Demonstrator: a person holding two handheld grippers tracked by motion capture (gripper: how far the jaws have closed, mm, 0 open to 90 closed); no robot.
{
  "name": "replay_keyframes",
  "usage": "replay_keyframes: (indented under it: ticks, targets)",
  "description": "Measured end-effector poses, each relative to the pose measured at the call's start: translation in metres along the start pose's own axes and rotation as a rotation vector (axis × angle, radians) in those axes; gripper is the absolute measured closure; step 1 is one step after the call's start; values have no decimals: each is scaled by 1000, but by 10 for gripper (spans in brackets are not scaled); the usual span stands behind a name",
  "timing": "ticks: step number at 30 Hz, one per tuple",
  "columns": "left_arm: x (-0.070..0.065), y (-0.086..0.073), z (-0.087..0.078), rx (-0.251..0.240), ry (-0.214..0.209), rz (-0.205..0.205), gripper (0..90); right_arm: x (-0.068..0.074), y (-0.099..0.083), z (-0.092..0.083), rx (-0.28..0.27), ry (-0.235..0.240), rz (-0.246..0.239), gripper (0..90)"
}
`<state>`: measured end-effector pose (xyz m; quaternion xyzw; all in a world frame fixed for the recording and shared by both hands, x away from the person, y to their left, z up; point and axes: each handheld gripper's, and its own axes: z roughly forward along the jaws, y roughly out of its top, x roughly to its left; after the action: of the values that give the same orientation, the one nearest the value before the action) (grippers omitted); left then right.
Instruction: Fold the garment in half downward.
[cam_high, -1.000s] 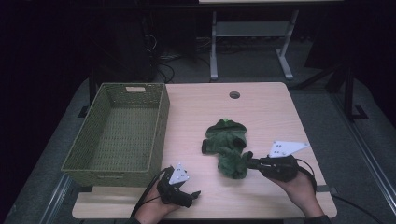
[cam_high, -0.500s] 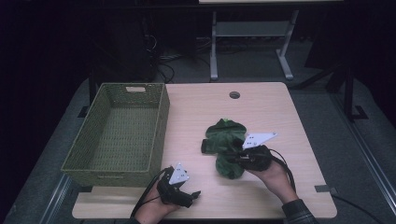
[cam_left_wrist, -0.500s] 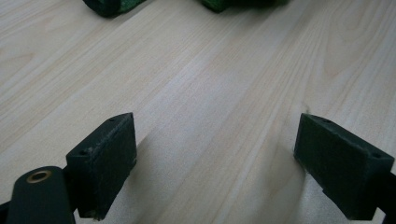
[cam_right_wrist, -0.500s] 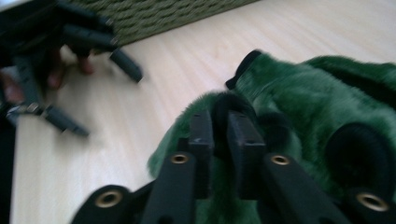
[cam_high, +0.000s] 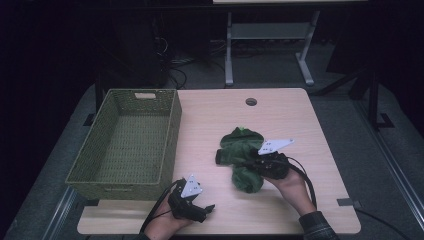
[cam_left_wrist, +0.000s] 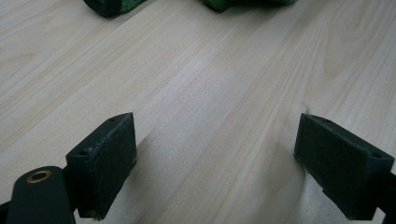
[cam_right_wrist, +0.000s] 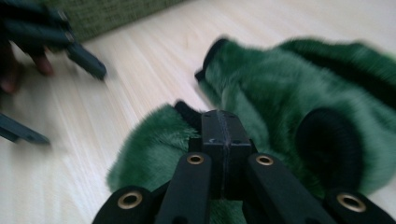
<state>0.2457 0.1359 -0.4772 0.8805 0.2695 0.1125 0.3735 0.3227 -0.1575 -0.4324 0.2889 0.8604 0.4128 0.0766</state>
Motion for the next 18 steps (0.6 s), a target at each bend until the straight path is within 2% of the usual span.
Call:
replay_keyframes:
  ticks: [5,8,9,13,18]
  targets:
    - [0,0,0,0,0,1,122,0,-8,21,74,29,10,899]
    - [0,0,0,0,0,1,122,0,-10,23,86,38,18,900]
    - [0,0,0,0,0,0,122,-1,-12,24,112,39,22,900]
    - [0,0,0,1,0,1,122,-1,-14,26,120,50,42,900]
    - [0,0,0,0,0,1,122,2,-14,26,119,38,31,900]
